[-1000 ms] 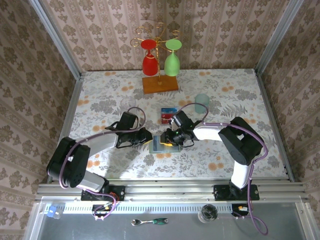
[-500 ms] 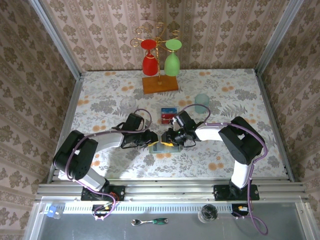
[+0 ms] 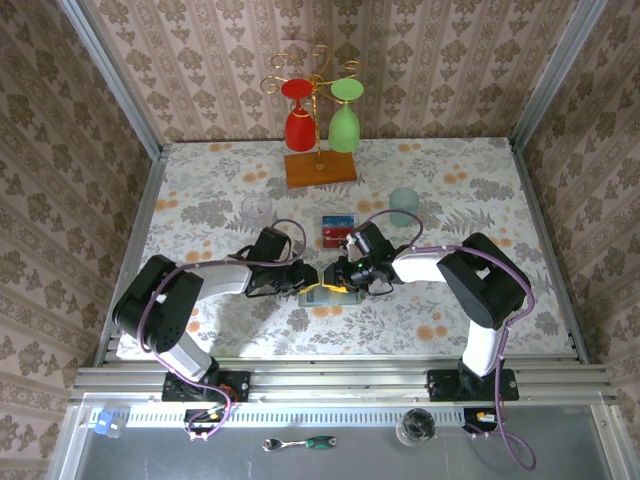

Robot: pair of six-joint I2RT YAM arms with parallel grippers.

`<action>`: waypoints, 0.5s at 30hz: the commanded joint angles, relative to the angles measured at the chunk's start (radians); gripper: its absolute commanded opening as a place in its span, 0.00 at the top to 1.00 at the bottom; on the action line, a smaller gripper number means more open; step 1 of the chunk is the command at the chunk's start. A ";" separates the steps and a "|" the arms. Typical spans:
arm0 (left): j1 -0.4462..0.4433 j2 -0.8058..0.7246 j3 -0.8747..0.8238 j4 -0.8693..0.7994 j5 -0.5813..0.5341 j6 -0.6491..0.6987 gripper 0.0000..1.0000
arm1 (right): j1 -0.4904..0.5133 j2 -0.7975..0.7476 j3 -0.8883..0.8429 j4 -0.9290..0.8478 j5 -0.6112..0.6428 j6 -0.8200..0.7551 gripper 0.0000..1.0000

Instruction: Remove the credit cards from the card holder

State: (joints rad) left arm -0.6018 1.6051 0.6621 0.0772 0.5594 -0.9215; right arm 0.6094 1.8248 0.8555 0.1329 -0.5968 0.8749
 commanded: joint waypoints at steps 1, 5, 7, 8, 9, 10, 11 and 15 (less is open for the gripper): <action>-0.007 0.020 0.019 0.022 0.022 -0.014 0.76 | -0.008 -0.001 -0.023 -0.003 0.000 0.016 0.70; -0.009 0.018 0.024 0.022 0.024 -0.016 0.78 | -0.008 -0.007 -0.024 0.001 0.001 0.018 0.70; -0.010 0.005 0.024 0.005 0.012 -0.010 0.77 | -0.008 -0.005 -0.023 0.001 0.001 0.016 0.70; -0.010 -0.004 0.024 -0.009 0.000 -0.007 0.77 | -0.008 -0.004 -0.024 0.001 0.003 0.019 0.70; -0.010 -0.011 0.027 -0.031 -0.012 0.000 0.76 | -0.009 -0.007 -0.024 0.001 0.003 0.018 0.70; -0.010 -0.019 0.032 -0.054 -0.025 0.009 0.75 | -0.010 -0.007 -0.026 0.002 0.003 0.019 0.70; -0.010 -0.023 0.038 -0.073 -0.037 0.016 0.74 | -0.010 -0.007 -0.026 0.002 0.003 0.018 0.70; -0.010 -0.034 0.062 -0.138 -0.066 0.037 0.71 | -0.010 -0.006 -0.031 0.008 0.000 0.017 0.71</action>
State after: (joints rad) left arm -0.6083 1.6032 0.6918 0.0246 0.5354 -0.9161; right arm 0.6064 1.8248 0.8486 0.1459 -0.6003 0.8902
